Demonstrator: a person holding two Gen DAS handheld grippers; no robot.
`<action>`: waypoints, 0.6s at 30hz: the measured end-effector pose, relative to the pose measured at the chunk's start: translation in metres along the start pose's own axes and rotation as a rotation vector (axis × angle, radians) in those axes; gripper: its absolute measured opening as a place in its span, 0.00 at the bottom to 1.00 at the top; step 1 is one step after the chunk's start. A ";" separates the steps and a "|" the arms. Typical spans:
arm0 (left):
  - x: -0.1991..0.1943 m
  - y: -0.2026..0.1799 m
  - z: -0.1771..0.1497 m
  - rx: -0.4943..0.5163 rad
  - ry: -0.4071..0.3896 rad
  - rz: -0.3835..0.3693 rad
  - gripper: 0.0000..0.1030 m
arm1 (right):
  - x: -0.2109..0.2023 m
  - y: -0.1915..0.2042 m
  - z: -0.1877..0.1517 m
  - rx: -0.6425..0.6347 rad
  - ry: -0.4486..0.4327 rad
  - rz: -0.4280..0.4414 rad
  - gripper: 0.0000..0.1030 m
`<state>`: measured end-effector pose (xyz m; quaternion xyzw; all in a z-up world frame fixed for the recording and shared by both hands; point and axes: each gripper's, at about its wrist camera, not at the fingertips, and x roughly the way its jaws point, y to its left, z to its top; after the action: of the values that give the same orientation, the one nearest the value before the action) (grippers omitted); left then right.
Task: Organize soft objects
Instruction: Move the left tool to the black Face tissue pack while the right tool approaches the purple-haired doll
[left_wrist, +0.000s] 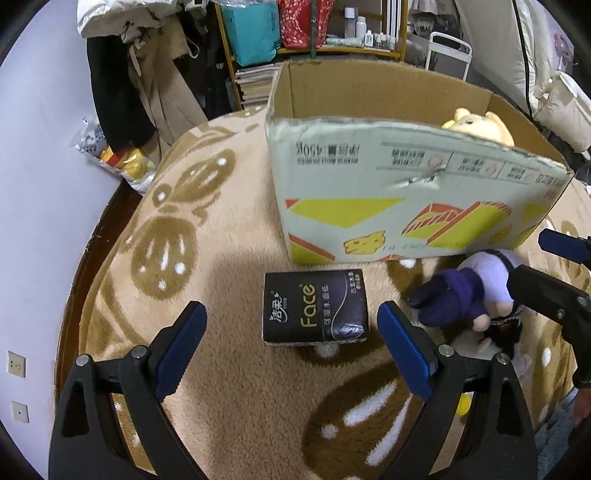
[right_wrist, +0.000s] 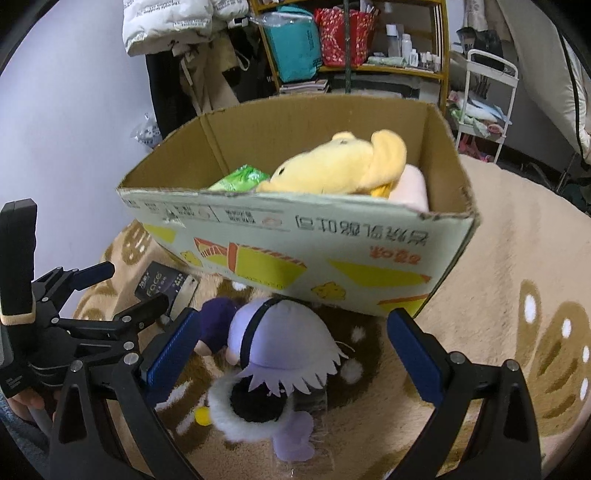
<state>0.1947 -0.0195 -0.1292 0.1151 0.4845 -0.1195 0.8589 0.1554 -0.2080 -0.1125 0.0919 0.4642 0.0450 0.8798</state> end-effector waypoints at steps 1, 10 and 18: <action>0.002 0.000 -0.001 0.004 0.004 0.002 0.90 | 0.001 0.000 0.000 -0.001 0.004 -0.002 1.00; 0.012 -0.006 -0.004 0.028 0.040 0.005 0.90 | 0.013 0.000 -0.002 0.000 0.041 -0.014 1.00; 0.023 -0.003 -0.005 0.002 0.066 -0.012 0.90 | 0.022 0.000 -0.004 -0.001 0.082 0.012 1.00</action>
<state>0.2011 -0.0226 -0.1523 0.1169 0.5131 -0.1214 0.8416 0.1645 -0.2042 -0.1323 0.0924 0.4994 0.0541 0.8597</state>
